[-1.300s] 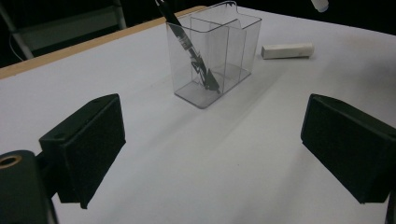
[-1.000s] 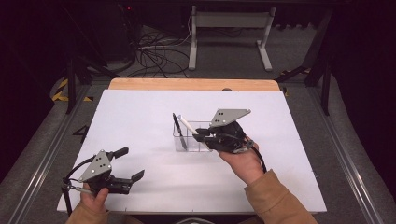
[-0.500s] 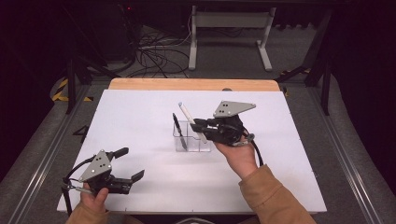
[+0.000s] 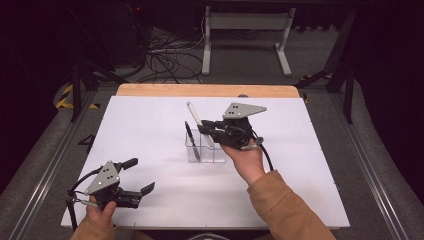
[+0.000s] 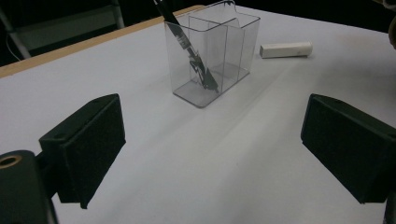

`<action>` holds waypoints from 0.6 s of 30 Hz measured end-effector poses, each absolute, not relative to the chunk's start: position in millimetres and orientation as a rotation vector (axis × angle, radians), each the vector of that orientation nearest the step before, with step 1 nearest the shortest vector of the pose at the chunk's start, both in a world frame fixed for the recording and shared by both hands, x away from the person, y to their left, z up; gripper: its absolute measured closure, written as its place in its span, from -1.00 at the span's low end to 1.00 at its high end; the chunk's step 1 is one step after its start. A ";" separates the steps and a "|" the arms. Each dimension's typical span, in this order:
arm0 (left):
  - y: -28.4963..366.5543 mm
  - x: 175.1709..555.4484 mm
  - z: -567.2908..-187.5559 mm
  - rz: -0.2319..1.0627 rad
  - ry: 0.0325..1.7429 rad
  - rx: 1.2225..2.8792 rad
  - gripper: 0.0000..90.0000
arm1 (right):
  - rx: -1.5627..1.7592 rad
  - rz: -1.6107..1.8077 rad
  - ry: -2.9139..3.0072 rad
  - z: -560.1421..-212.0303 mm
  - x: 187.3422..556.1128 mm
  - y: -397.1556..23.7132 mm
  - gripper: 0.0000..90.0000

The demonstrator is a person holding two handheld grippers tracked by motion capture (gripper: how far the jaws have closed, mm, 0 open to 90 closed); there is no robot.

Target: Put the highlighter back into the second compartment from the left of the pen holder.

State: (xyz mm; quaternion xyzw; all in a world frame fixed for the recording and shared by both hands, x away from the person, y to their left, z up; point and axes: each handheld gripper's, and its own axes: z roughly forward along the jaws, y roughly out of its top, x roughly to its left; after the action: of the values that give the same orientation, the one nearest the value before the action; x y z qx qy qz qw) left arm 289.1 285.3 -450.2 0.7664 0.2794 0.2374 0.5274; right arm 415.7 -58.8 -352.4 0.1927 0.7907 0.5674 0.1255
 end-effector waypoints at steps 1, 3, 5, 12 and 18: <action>285.4 289.2 -450.2 0.567 0.668 1.832 -0.85 | 0.564 1.652 2.296 -353.3 416.8 -57.6 0.73; 285.5 289.2 -450.2 0.566 0.668 1.830 -0.85 | 0.568 1.655 2.285 -355.0 419.8 -55.7 0.73; 285.5 289.3 -450.3 0.566 0.668 1.831 -0.85 | 0.579 1.655 2.271 -356.7 422.8 -54.2 0.73; 285.9 289.5 -450.4 0.562 0.670 1.829 -0.85 | 0.614 1.654 2.228 -362.2 433.7 -51.3 0.73; 285.1 289.6 -451.0 0.550 0.678 1.819 -0.85 | 0.666 1.636 2.208 -366.9 441.7 -51.4 0.73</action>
State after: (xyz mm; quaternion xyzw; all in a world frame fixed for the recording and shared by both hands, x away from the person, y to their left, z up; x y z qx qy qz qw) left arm 289.6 285.1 -451.0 0.7630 0.2844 0.2308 0.5326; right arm 441.7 -51.4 -366.9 0.2326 0.7713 0.5714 0.1567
